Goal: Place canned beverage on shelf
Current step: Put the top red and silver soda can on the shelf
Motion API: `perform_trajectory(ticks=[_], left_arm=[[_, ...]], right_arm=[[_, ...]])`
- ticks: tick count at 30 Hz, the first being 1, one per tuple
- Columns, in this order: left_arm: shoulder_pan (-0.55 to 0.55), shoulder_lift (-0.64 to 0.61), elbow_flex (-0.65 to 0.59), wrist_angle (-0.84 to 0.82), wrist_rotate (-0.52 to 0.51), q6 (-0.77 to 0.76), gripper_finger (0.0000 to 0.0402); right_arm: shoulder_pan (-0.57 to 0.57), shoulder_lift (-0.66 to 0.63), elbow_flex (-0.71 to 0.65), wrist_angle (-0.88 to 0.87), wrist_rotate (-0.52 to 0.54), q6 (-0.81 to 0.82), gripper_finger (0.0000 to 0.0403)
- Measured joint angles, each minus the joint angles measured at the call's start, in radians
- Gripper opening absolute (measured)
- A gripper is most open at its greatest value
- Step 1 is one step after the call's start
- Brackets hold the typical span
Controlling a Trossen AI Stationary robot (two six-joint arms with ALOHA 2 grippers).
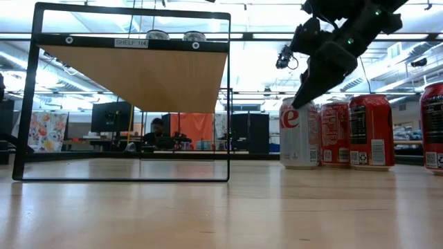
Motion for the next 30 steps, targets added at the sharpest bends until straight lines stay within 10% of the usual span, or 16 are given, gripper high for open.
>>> perform_trajectory(ticks=[19, 30], left_arm=[[0.001, 0.002, 0.000, 0.006, 0.083, -0.003, 0.0272], [0.001, 0.028, 0.000, 0.011, 0.102, -0.028, 0.0273]], right_arm=[[-0.035, 0.002, -0.060, 0.111, -0.084, -0.076, 0.0313], [-0.028, -0.007, 0.134, -0.008, -0.080, -0.191, 0.0314]])
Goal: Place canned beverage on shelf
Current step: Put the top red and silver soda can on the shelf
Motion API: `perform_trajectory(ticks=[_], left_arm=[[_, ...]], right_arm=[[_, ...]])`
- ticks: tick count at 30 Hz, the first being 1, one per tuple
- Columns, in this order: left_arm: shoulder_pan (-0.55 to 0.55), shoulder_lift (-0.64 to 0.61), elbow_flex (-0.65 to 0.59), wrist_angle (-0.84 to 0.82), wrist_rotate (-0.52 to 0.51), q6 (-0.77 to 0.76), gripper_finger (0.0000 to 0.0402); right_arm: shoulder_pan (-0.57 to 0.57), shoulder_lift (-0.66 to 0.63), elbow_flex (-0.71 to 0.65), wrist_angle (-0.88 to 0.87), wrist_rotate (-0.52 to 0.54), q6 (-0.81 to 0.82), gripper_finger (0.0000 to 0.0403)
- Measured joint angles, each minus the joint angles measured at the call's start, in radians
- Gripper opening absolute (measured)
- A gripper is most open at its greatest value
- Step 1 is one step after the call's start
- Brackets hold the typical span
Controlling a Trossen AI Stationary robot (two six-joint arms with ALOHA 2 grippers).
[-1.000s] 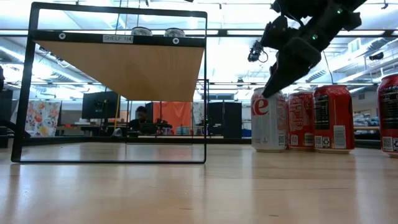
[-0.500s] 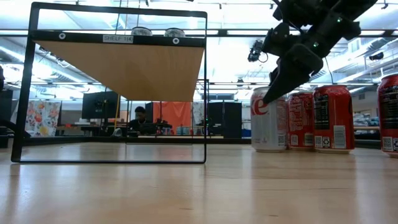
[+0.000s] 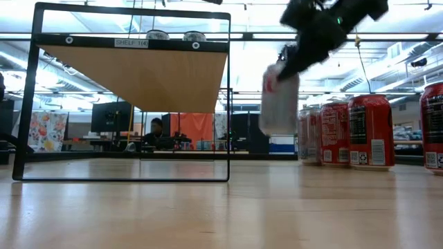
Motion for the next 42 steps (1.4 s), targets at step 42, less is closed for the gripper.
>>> perform_trajectory(ticks=[42], left_arm=[[-0.098, -0.051, 0.237, -0.541, -0.024, -0.192, 0.0272]], right_arm=[[-0.165, 0.433, 0.679, -0.093, -0.301, -0.149, 0.0323]])
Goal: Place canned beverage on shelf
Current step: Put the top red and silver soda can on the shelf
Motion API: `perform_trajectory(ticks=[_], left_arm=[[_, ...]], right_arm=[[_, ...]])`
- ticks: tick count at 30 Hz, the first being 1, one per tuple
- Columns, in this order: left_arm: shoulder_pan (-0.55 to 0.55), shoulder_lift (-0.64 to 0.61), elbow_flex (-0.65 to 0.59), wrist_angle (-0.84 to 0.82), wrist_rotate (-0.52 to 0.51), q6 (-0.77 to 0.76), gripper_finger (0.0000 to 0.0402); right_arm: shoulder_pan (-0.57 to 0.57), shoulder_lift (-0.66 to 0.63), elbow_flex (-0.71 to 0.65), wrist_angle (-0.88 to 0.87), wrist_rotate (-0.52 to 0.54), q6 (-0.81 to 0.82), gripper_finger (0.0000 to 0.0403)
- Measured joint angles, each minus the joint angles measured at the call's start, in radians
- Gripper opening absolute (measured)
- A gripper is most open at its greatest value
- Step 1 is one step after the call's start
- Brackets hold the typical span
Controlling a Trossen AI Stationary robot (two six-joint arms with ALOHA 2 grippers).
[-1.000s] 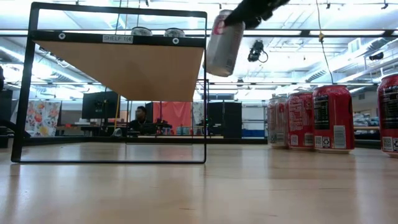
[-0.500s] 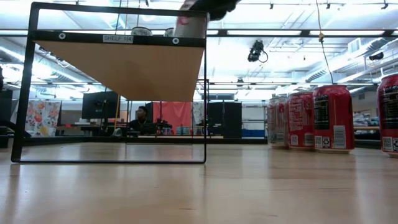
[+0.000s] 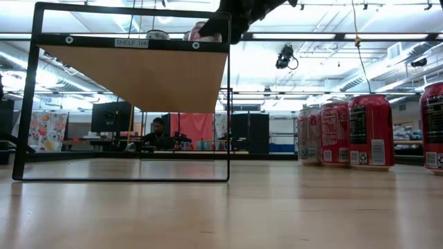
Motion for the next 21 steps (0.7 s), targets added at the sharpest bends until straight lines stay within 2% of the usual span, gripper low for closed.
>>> perform_trajectory(ticks=[8, 21], left_arm=[[0.000, 0.000, 0.000, 0.009, -0.002, 0.000, 0.0272], [0.000, 0.001, -0.001, 0.012, -0.011, 0.004, 0.0272]], right_arm=[[-0.013, -0.002, 0.000, 0.028, -0.023, -0.003, 0.0365], [-0.011, -0.044, 0.002, 0.035, -0.022, -0.009, 0.0361]])
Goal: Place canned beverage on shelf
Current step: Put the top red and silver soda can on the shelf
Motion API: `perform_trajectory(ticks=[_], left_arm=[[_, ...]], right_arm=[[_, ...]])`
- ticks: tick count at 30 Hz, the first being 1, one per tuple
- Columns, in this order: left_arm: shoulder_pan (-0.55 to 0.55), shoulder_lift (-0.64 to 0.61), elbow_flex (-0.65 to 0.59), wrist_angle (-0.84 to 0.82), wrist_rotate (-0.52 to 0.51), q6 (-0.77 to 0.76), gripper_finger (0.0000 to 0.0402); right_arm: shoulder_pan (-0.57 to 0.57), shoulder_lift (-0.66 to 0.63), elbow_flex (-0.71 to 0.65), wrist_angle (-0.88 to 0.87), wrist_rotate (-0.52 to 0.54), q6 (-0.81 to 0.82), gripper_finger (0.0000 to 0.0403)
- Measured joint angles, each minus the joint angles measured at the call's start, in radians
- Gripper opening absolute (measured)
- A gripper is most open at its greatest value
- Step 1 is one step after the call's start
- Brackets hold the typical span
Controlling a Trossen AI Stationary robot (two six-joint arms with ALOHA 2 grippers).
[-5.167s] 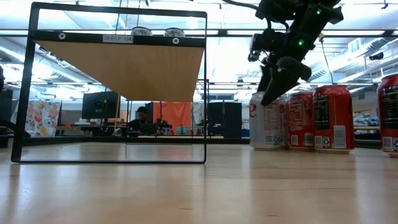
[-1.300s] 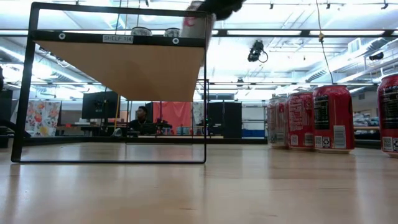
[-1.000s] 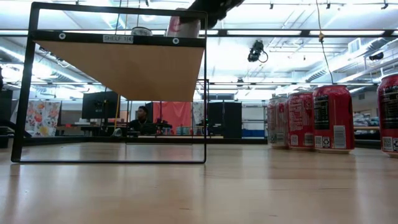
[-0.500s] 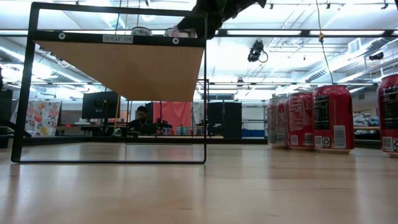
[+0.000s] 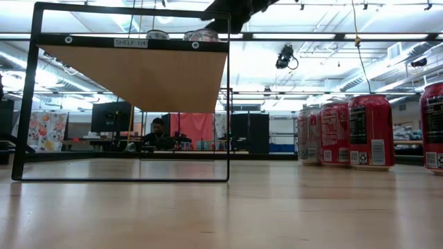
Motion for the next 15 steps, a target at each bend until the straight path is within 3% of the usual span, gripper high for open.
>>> perform_trajectory(ticks=[9, 15], left_arm=[[0.000, 0.000, 0.000, 0.000, 0.000, -0.004, 0.0272], [0.000, 0.000, 0.000, 0.000, 0.000, -0.007, 0.0272]], right_arm=[[0.015, -0.081, -0.006, -0.132, 0.078, -0.019, 0.0359], [0.014, -0.109, -0.096, -0.166, 0.170, -0.018, 0.0356]])
